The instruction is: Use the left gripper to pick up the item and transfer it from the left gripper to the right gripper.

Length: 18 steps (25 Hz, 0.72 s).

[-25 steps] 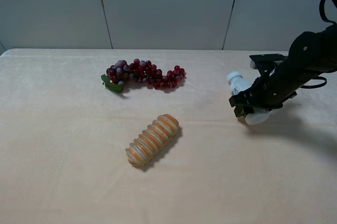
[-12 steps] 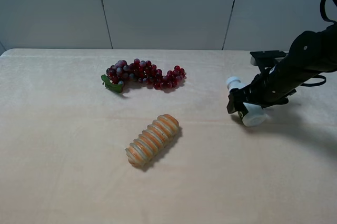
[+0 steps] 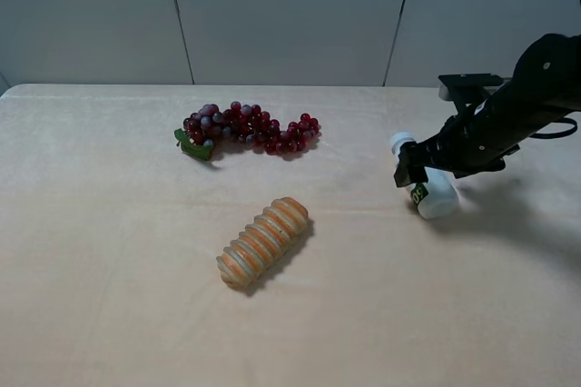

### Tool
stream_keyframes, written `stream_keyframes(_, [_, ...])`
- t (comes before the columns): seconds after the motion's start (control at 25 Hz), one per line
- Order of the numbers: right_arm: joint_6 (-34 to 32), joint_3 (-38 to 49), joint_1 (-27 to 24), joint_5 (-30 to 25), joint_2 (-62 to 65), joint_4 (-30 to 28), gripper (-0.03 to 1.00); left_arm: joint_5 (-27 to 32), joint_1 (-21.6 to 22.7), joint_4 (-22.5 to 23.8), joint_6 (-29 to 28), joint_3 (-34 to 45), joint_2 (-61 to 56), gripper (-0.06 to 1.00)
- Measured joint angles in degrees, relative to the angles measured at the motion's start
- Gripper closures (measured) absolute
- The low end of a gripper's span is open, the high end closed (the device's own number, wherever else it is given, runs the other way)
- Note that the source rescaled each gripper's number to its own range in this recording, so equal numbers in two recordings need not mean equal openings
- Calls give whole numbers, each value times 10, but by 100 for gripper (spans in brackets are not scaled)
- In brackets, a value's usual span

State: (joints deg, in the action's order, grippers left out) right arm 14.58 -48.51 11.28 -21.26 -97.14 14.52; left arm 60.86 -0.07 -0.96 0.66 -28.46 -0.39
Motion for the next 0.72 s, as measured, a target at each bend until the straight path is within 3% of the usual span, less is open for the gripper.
stream_keyframes(0.72, [-49, 0, 0, -234, 286, -8, -3, 0, 0, 0, 0, 0, 0, -4])
